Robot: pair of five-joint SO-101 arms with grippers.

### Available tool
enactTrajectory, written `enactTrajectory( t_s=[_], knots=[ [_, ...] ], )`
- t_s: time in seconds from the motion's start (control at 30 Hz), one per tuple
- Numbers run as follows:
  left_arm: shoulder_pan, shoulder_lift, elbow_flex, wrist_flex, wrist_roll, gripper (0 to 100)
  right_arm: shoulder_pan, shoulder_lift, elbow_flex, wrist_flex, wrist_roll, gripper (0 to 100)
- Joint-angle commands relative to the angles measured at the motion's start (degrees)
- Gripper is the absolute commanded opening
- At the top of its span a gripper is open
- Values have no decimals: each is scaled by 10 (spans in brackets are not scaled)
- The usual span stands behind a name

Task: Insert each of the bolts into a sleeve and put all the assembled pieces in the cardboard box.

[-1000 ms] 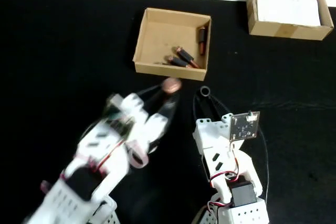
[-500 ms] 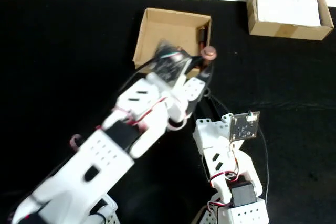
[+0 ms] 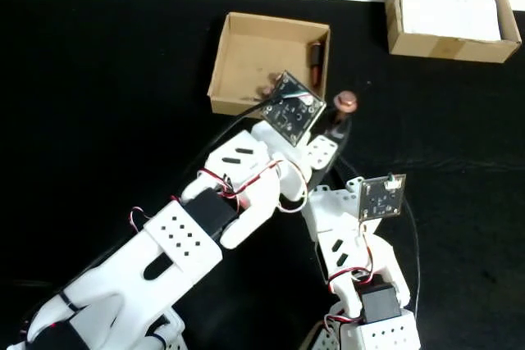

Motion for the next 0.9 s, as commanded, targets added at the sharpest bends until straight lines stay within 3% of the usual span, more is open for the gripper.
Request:
enactTrajectory(
  t_s=[0.0,0.3,0.87],
  knots=[
    [5,-3,0,-15,3,9,-2,-4,45,-14,-6,7],
    [-22,-2,-1,-54,-1,9,-3,-4,45,-14,-6,7],
    [-17,-2,46,-54,2,9,-3,-4,41,-14,-6,7]
  ],
)
